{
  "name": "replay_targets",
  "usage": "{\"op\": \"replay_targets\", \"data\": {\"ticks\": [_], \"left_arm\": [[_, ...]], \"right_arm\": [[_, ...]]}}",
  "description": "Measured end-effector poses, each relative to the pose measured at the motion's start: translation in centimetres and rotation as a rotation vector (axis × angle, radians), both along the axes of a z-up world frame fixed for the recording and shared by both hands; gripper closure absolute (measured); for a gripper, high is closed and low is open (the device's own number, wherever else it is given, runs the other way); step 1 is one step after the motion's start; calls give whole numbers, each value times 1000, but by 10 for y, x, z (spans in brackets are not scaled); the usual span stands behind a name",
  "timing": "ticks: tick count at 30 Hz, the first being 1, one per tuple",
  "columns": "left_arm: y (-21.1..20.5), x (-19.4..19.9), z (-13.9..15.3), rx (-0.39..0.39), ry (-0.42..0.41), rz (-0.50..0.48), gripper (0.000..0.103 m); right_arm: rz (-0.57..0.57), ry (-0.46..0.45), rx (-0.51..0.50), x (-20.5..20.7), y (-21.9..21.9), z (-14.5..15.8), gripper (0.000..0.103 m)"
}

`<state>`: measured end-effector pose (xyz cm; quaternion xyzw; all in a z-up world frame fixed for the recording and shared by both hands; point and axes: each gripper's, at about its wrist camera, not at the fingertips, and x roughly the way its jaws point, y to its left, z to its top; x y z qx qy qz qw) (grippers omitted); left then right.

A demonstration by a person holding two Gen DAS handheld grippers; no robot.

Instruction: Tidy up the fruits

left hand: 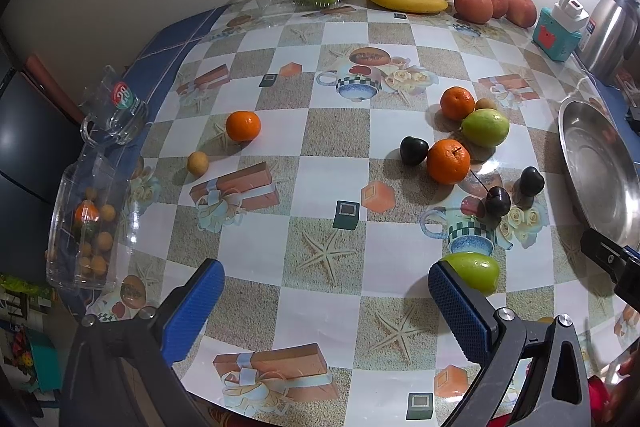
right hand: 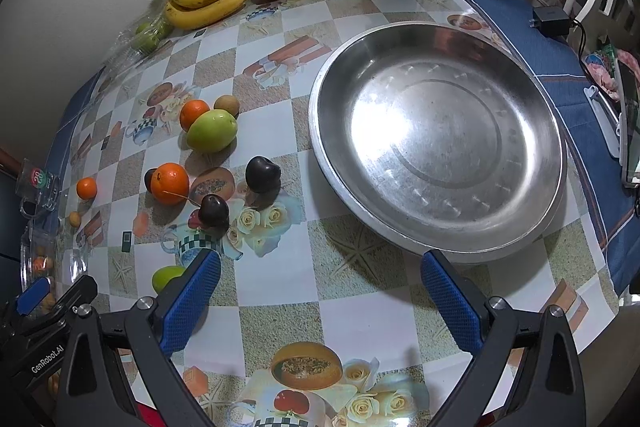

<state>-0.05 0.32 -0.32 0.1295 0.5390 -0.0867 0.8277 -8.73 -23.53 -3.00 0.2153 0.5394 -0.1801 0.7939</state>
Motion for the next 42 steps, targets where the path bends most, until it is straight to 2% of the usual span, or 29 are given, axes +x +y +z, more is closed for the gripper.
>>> {"op": "replay_targets", "data": {"ticks": [14,25,33,42], "left_arm": [[0,-1,-3,-24,3,4,0],[2,-1,-4,-76,7,6,0],[2,-1,-4,-71,10,5,0],[-11,-6,2,-84,-11,-58,0]], "right_arm": [[-9,3,7,0,-1,-1,3],[-12,4,11,-1,-1,-2,3],[-15,4,14,-1,-2,-2,3],[-10,1,13,0,-2,-1,3]]}}
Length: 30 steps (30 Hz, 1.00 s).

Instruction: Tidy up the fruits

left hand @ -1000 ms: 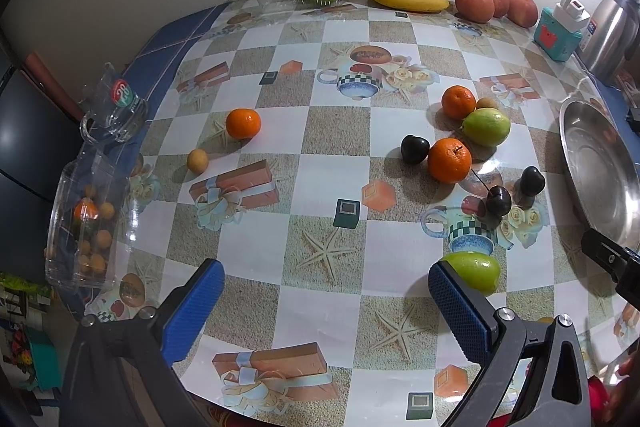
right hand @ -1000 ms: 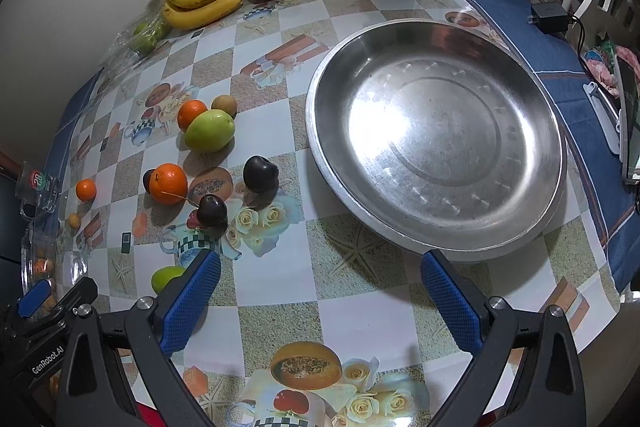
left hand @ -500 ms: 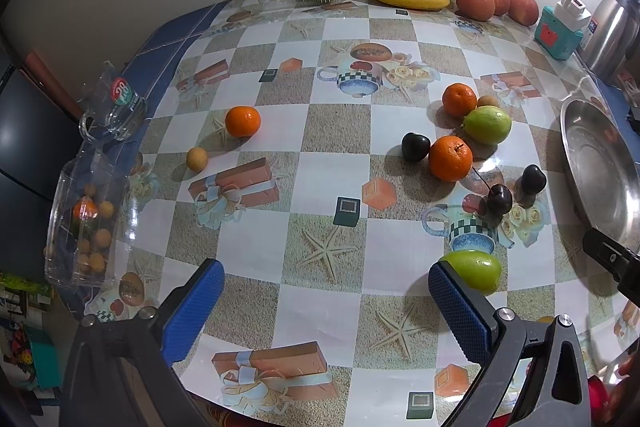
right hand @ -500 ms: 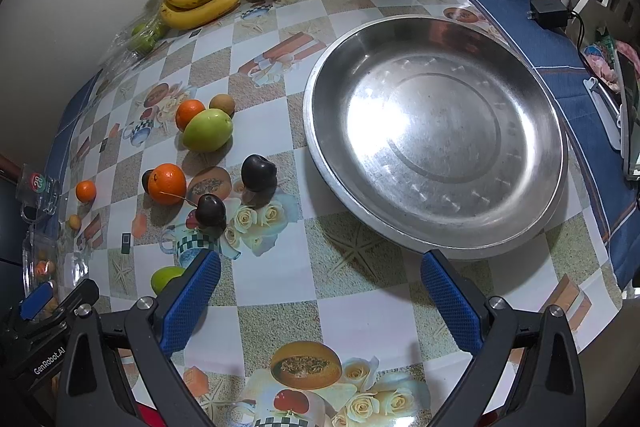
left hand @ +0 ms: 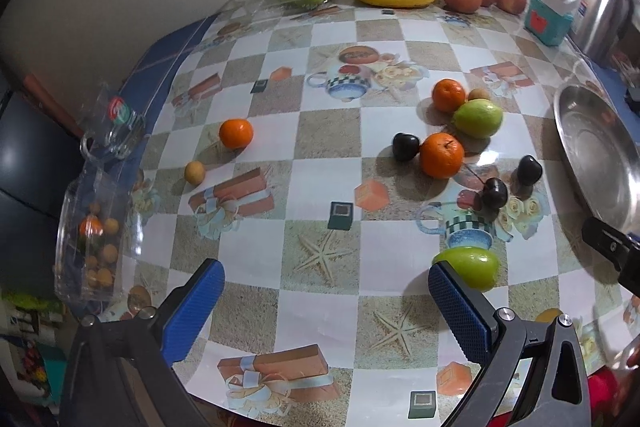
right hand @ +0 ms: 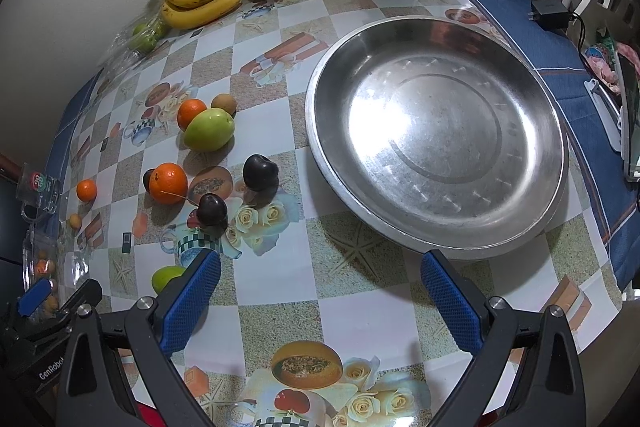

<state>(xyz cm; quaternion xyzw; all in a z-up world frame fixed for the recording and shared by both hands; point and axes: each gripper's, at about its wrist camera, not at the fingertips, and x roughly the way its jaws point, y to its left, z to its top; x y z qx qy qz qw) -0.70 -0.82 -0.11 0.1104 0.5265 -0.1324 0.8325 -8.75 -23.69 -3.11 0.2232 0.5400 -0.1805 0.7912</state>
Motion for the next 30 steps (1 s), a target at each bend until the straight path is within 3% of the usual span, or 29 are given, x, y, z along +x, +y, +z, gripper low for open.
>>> {"op": "replay_targets", "data": {"ticks": [9,15,24,26,30], "left_arm": [[-24,-4,0,15,-32,-134,0],[-46,-5,-8,52,42,-241,1],[-71,-3,-27,35,172,-339,22],[-73,-2,-29,12,200,-337,28],[-75,-3,-33,-15,251,-346,37]], "right_arm": [[24,-33,19,7,5,0,3],[92,-19,39,30,16,-8,3],[134,-11,117,58,22,-20,4],[146,-5,123,62,25,-23,8],[161,4,150,68,29,-28,27]]}}
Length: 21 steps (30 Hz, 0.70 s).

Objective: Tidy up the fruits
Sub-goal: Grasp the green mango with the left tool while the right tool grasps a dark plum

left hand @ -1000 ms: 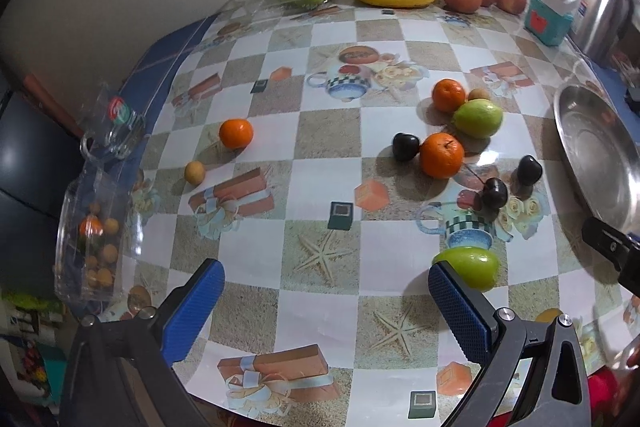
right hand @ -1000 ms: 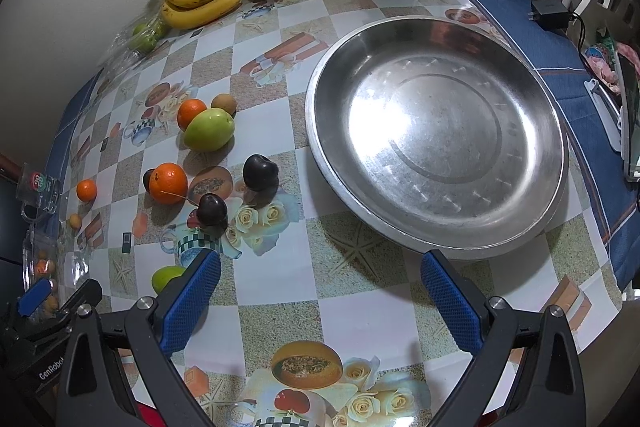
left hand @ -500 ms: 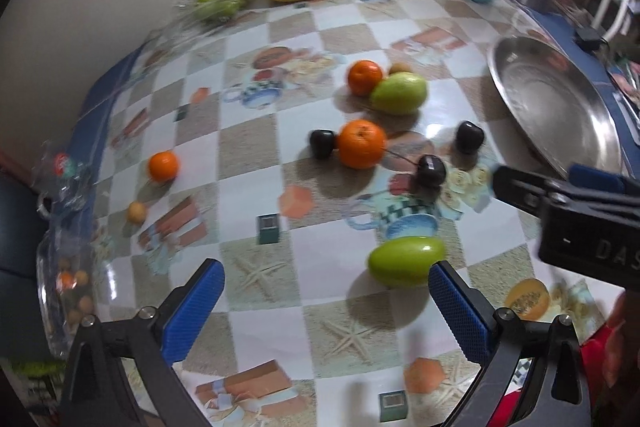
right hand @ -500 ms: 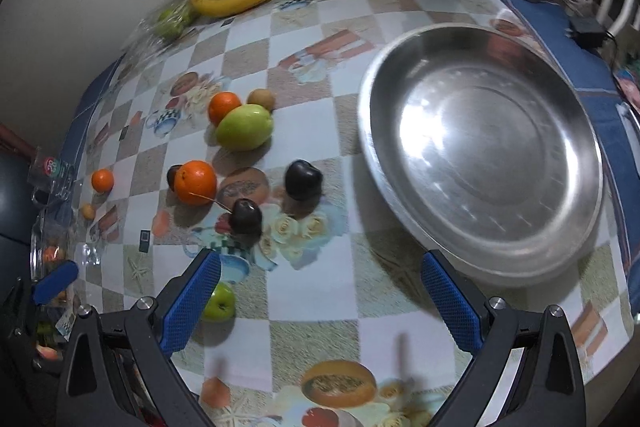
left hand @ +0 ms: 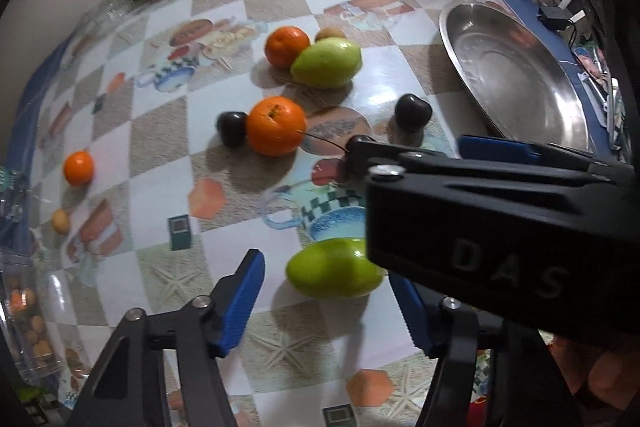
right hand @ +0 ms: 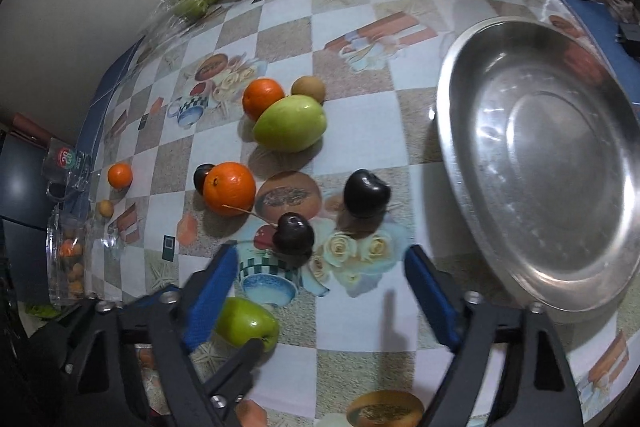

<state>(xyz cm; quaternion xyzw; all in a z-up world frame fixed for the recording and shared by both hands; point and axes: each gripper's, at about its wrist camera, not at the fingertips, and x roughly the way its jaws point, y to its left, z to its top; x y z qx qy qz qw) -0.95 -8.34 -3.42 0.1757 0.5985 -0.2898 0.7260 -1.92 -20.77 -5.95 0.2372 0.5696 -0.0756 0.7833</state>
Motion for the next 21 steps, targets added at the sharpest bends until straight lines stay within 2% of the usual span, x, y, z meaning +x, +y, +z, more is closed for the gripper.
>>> {"op": "replay_targets", "data": {"ticks": [4,11,12,13,17,21], "left_arm": [[0,3,-3,-17,42,12,48],[4,-1,6,-31,50,23,49],[5,1,6,-34,52,27,49],[7,2,7,-44,59,34,50],[26,10,15,-140,78,83,70],[35,11,22,-175,100,100,70]], "right_arm": [[17,10,2,4,4,-3,33],[17,16,13,8,5,-7,38],[18,17,12,9,5,-7,42],[18,18,13,9,6,-7,43],[25,21,26,14,8,-10,49],[43,29,26,19,13,-13,52]]}}
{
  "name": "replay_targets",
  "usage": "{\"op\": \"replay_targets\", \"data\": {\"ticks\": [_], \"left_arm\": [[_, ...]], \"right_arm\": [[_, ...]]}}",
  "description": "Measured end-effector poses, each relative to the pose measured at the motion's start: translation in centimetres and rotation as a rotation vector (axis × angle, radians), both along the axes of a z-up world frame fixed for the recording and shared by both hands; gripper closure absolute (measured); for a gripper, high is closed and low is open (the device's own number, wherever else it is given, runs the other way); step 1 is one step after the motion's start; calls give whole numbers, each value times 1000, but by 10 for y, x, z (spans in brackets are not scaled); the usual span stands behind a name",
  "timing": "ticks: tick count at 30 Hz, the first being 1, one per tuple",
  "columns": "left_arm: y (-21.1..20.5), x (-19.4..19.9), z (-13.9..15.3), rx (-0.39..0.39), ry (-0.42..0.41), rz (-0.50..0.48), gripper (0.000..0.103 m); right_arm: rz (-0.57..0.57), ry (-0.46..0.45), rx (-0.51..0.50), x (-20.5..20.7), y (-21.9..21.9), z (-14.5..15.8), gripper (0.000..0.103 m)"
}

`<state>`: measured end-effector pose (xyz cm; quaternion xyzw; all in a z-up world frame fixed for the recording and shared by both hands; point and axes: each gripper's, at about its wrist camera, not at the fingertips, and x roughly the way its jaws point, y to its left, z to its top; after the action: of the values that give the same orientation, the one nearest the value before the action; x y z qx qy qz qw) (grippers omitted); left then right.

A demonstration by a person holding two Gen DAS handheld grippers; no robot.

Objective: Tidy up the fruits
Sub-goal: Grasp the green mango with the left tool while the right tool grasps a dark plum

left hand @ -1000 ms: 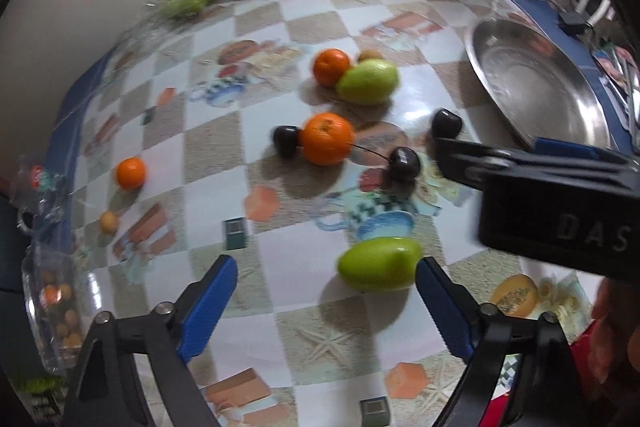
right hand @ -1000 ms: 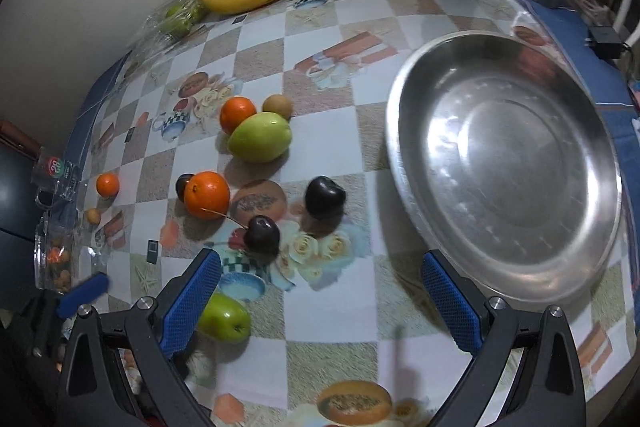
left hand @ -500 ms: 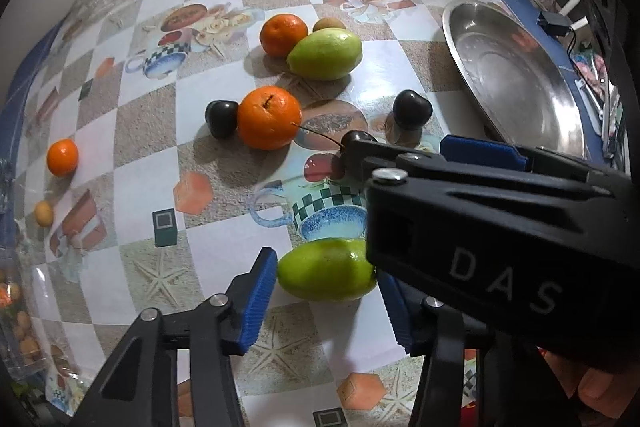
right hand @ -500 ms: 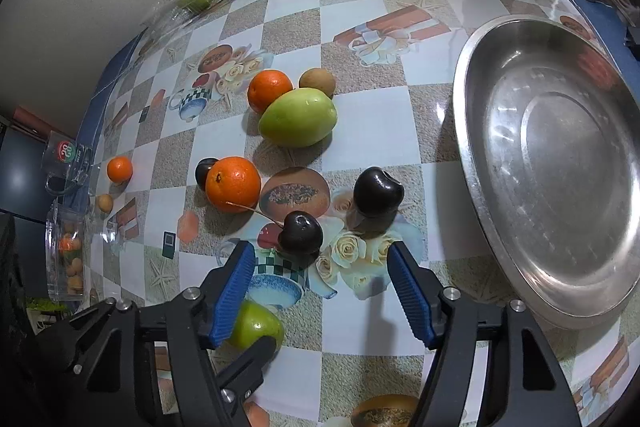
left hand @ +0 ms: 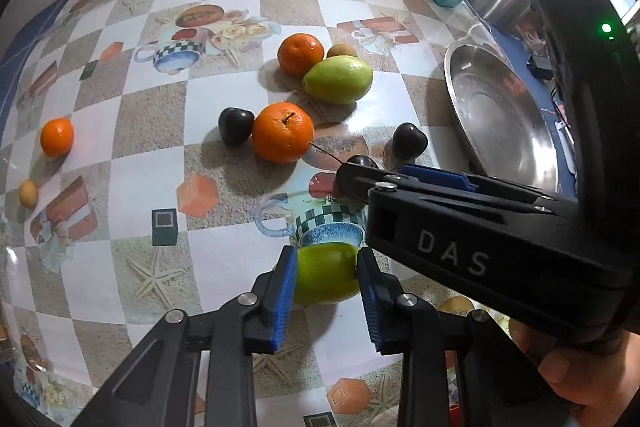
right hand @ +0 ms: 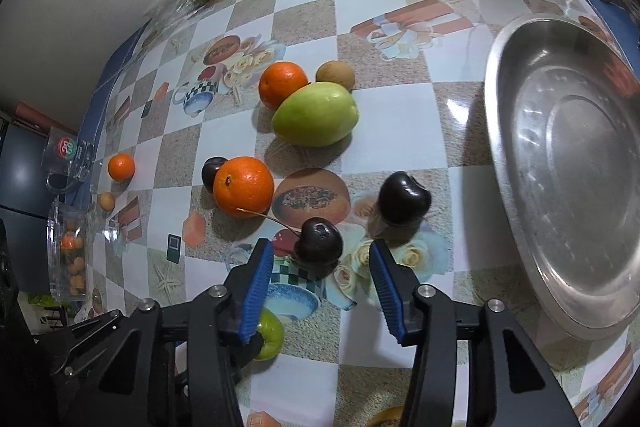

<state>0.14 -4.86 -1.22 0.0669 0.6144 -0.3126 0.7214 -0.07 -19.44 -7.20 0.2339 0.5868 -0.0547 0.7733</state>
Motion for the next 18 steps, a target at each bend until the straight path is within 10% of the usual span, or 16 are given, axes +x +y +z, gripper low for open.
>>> {"op": "replay_targets", "data": {"ticks": [8,18], "left_arm": [[20,15,-29,-10,50,55,47],[2,10,-42,34,58,15,44]], "right_arm": [[13,17,-2,8,4,-7,59],[36,36,-39,14,9,-10,71]]}}
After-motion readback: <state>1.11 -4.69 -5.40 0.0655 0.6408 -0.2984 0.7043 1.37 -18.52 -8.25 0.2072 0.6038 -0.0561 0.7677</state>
